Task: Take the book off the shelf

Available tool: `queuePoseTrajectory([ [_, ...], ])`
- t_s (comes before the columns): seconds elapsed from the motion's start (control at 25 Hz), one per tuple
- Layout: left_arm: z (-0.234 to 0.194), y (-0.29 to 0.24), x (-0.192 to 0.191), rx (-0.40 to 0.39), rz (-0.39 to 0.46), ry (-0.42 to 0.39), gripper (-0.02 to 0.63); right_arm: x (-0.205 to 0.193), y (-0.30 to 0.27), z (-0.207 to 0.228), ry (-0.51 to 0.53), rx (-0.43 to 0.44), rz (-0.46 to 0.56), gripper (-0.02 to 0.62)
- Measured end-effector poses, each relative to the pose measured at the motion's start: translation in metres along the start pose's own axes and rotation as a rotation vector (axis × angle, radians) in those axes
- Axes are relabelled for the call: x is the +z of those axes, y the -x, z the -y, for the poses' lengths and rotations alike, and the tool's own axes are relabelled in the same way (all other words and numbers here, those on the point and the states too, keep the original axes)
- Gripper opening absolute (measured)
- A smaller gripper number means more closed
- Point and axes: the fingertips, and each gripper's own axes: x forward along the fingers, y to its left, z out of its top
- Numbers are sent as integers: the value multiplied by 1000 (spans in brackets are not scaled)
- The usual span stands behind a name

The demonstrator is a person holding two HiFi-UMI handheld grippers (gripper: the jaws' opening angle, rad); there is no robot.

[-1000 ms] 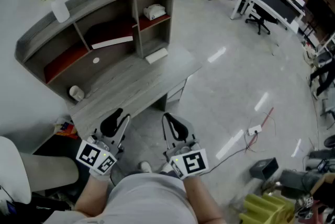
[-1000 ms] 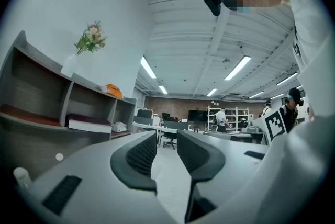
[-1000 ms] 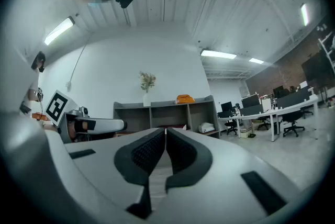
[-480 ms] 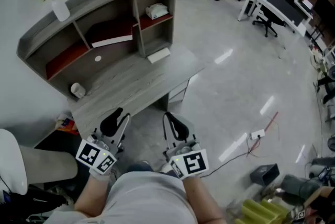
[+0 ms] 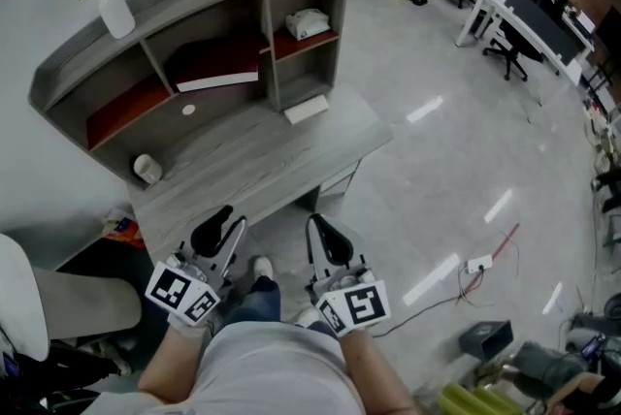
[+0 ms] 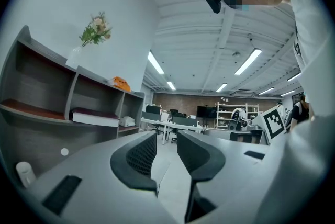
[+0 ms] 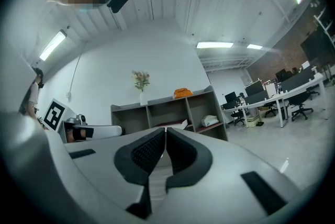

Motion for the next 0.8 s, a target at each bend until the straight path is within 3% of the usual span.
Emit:
queuePoseTrajectory([
  [0.52,-115,-62,4,-52,-1,57,126,-21,-124,32,-37,-55,-38,21],
  [0.8,-172,-85,10,-83,-10,54,126,-24,-180,45,-133,-96,-13,21],
])
